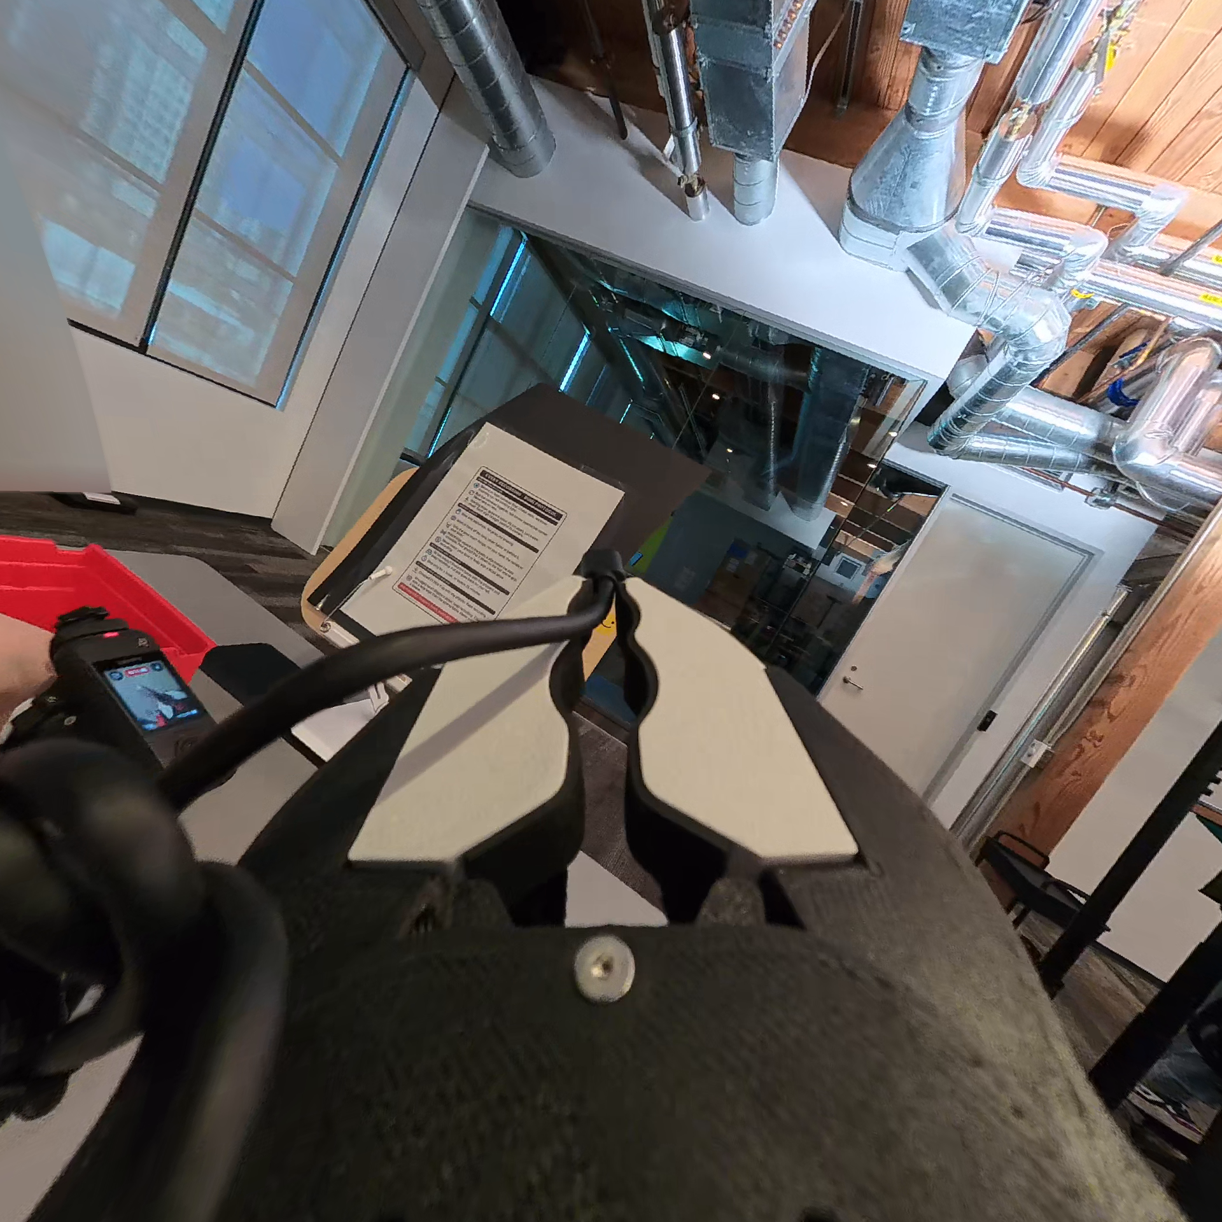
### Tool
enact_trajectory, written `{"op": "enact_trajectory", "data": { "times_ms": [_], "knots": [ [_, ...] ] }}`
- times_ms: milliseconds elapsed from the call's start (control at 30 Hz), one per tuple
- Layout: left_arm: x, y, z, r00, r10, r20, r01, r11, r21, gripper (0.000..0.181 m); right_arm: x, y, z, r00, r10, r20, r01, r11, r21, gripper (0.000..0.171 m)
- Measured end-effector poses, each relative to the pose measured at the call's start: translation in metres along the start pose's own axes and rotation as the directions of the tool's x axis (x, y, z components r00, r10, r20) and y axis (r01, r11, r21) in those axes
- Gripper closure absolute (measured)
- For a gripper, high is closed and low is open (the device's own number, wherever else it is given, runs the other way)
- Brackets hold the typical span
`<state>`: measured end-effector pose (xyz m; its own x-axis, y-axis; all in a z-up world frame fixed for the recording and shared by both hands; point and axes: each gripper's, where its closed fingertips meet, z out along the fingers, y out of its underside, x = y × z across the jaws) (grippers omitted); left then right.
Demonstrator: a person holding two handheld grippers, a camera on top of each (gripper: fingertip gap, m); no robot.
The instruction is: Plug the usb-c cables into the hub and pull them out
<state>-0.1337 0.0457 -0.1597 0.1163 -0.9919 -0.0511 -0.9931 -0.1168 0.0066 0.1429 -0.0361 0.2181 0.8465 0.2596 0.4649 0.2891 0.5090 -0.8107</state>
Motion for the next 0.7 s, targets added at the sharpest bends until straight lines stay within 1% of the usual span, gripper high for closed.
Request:
{"op": "enact_trajectory", "data": {
  "times_ms": [100,267,300,400,500,567,633,700],
  "knots": [
    [0.002,0.000,0.001,0.998,-0.035,-0.047,0.034,0.999,-0.016,0.144,0.000,0.004,0.001,1.000,-0.004,0.004,0.004,1.000,-0.016,0.164],
    [0.002,0.000,0.001,0.999,-0.003,-0.052,-0.001,0.998,-0.070,0.144,-0.005,0.009,0.004,0.999,-0.015,0.028,0.017,0.999,-0.042,0.164],
    [0.003,0.000,0.000,0.998,0.007,-0.059,-0.012,0.996,-0.086,0.159,-0.005,0.011,0.005,0.999,-0.017,0.029,0.018,0.999,-0.047,0.164],
    [0.003,-0.001,0.000,0.999,0.029,-0.044,-0.033,0.994,-0.106,0.159,-0.006,0.015,0.006,0.999,-0.013,0.042,0.016,0.998,-0.061,0.164],
    [-0.002,-0.013,-0.004,0.999,-0.048,-0.018,0.048,0.999,-0.009,0.159,-0.008,0.018,0.008,0.998,-0.009,0.056,0.012,0.998,-0.061,0.164],
    [0.000,-0.021,-0.013,0.992,-0.109,-0.062,0.114,0.991,0.074,0.159,-0.009,0.019,0.009,0.998,-0.009,0.065,0.014,0.998,-0.064,0.164],
    [0.000,-0.032,-0.031,0.979,-0.174,-0.110,0.193,0.962,0.193,0.159,-0.014,0.020,0.011,0.996,-0.017,0.085,0.023,0.998,-0.066,0.164],
    [0.003,-0.047,-0.058,0.954,-0.228,-0.194,0.282,0.901,0.329,0.159,-0.020,0.022,0.015,0.993,-0.035,0.112,0.043,0.996,-0.076,0.164]
  ]
}}
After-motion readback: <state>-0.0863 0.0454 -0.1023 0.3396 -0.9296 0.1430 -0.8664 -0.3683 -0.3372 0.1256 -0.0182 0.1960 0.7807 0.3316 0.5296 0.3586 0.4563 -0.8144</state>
